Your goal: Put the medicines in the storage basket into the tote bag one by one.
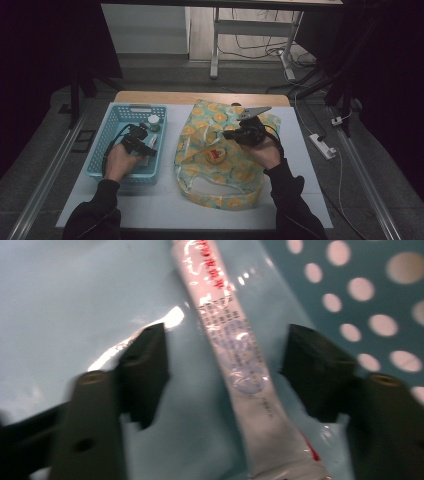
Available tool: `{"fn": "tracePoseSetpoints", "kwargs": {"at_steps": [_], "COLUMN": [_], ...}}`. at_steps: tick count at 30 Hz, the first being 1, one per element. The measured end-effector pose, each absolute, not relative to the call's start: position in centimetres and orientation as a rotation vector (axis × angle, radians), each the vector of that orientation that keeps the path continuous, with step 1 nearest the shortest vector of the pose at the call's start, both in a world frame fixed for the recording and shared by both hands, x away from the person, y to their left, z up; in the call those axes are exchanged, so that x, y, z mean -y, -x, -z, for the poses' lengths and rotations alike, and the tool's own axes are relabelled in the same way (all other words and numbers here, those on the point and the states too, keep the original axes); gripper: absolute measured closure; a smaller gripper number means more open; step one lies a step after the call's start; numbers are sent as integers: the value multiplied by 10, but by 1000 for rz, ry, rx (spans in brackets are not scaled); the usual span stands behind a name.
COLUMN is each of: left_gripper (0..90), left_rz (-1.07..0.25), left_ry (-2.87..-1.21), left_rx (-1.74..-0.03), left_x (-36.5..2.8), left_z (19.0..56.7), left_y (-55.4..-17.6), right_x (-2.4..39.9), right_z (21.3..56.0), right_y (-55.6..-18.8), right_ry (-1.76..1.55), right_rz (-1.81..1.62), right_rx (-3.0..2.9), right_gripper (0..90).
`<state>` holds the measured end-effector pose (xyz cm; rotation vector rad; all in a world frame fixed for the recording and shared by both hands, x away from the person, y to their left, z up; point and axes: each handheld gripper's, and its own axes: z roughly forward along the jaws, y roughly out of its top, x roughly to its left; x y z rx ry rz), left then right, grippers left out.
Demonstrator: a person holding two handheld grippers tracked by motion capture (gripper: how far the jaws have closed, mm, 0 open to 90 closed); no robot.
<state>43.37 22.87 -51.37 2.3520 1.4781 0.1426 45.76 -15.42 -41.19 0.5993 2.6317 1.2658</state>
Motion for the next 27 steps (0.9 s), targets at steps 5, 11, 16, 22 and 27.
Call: {"fn": "tracePoseSetpoints", "kwargs": {"at_steps": [5,11,16,22,27], "left_gripper": [552,638,711,721,722], "left_rz": [-162,-150,-146,-132,-142], "left_ry": [-2362,-2339,-2338,-2318,-2287], "left_rx": [-1502,-1530,-1546,-1572,-1556], "left_x": [-226,-228,-229,-229,-231], "left_z": [513,513,512,512,507], "left_y": [-434,-434,-434,-434,-432], "right_x": [154,154,154,154,155], "right_z": [413,413,413,412,411], "right_y": [-458,-458,-458,-458,-457], "right_ry": [-599,-599,-599,-602,-603], "right_rz": [-1264,-1263,-1264,-1268,-1279], "right_rx": [-2633,-2632,-2631,-2628,-2622], "right_gripper": [900,900,900,900,900]}}
